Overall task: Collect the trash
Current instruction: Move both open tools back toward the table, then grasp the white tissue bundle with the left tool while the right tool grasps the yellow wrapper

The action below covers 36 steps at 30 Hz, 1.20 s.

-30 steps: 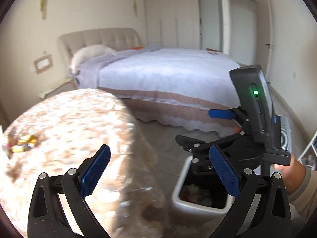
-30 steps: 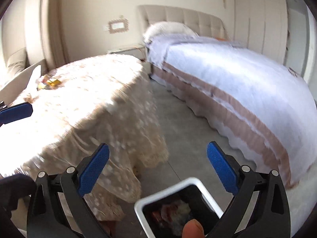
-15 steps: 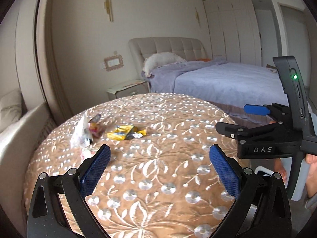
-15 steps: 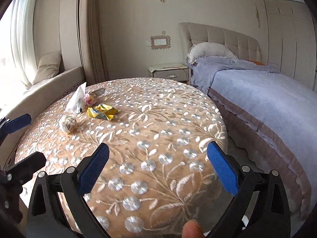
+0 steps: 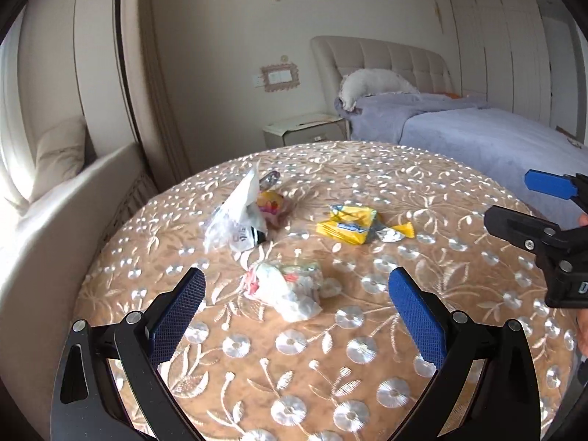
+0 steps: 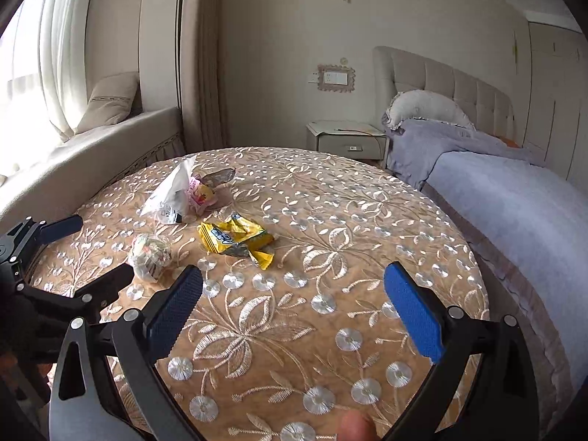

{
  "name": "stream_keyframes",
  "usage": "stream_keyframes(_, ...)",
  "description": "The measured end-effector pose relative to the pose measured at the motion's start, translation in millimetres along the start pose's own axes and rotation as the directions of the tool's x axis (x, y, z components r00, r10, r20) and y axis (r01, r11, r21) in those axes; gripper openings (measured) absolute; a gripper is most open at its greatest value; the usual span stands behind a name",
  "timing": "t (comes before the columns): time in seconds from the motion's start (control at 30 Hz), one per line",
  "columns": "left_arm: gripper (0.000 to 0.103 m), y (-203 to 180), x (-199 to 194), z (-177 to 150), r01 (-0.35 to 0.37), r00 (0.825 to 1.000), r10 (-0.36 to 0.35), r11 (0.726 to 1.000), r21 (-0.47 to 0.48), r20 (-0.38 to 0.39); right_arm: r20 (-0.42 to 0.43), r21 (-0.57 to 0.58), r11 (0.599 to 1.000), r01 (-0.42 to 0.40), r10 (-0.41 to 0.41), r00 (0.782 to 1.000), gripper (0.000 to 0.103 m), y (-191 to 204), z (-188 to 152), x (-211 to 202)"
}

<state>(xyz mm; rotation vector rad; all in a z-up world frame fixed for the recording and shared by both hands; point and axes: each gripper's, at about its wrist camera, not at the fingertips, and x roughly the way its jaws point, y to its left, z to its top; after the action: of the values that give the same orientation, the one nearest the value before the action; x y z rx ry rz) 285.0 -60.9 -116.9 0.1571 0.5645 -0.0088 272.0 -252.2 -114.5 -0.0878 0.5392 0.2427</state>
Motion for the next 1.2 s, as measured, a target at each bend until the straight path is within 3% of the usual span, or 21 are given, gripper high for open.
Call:
stream_keyframes(0.17, 0.098, 14.1, 43.0, 3.0, -0.010, 0.995, 0.005, 0.998, -0.054, -0.101, -0.014, -0.039, 0.999, -0.011, 0.010, 1.000, 0.098, 14.2, 6.9, 19.2)
stream_keyframes(0.4, 0.098, 14.6, 73.2, 7.3, 0.008, 0.985, -0.008, 1.000, 0.001, -0.172, -0.048, -0.067, 0.997, -0.035, 0.032, 0.998, 0.098, 23.2, 15.5, 47.6)
stream_keyframes(0.47, 0.086, 19.2, 79.7, 7.7, 0.022, 0.981, -0.023, 1.000, -0.005, -0.190, -0.063, -0.071, 0.997, -0.043, 0.039, 0.997, 0.098, 24.3, 17.2, 56.0)
stream_keyframes(0.5, 0.062, 22.3, 84.7, 7.3, 0.048, 0.976, -0.051, 0.999, -0.021, -0.213, -0.069, -0.074, 0.996, -0.045, 0.040, 0.997, 0.098, 25.1, 18.1, 59.9)
stream_keyframes(0.57, 0.056, 26.4, 93.2, 6.1, 0.075, 0.965, -0.083, 0.996, -0.040, -0.248, -0.082, -0.080, 0.995, -0.055, 0.048, 0.995, 0.098, 26.9, 19.9, 67.6)
stream_keyframes(0.73, 0.055, 46.5, 87.8, 6.9, 0.119, 0.971, -0.146, 0.982, -0.143, -0.192, -0.122, -0.123, 0.990, -0.066, 0.051, 0.991, 0.098, 37.6, 23.9, 92.6)
stream_keyframes(0.83, 0.055, 54.4, 80.6, 7.7, 0.072, 0.983, -0.096, 0.986, -0.150, -0.159, -0.147, -0.143, 0.987, -0.077, 0.056, 0.988, 0.098, 44.8, 26.5, 107.7)
stream_keyframes(0.93, 0.053, 53.1, 77.6, 9.6, 0.066, 0.986, -0.085, 0.989, -0.130, -0.146, -0.170, -0.150, 0.984, -0.092, 0.066, 0.983, 0.098, 52.6, 28.0, 119.9)
stream_keyframes(1.0, 0.053, 52.8, 78.5, 11.3, 0.024, 0.988, -0.040, 0.994, -0.106, -0.150, -0.182, -0.154, 0.983, -0.099, 0.070, 0.981, 0.098, 55.5, 28.0, 126.1)
stream_keyframes(1.1, 0.053, 61.0, 81.6, 15.2, 0.075, 0.982, -0.098, 0.987, -0.141, -0.159, -0.212, -0.156, 0.982, -0.107, 0.072, 0.975, 0.098, 56.3, 27.7, 137.0)
stream_keyframes(1.17, 0.053, 64.5, 83.1, 18.3, 0.054, 0.985, -0.075, 0.989, -0.134, -0.155, -0.228, -0.165, 0.980, -0.108, 0.069, 0.971, 0.096, 58.7, 26.2, 143.9)
stream_keyframes(1.2, 0.053, 65.3, 83.3, 19.1, 0.032, 0.987, -0.050, 0.992, -0.119, -0.154, -0.241, -0.170, 0.979, -0.115, 0.072, 0.968, 0.090, 60.2, 25.9, 146.4)
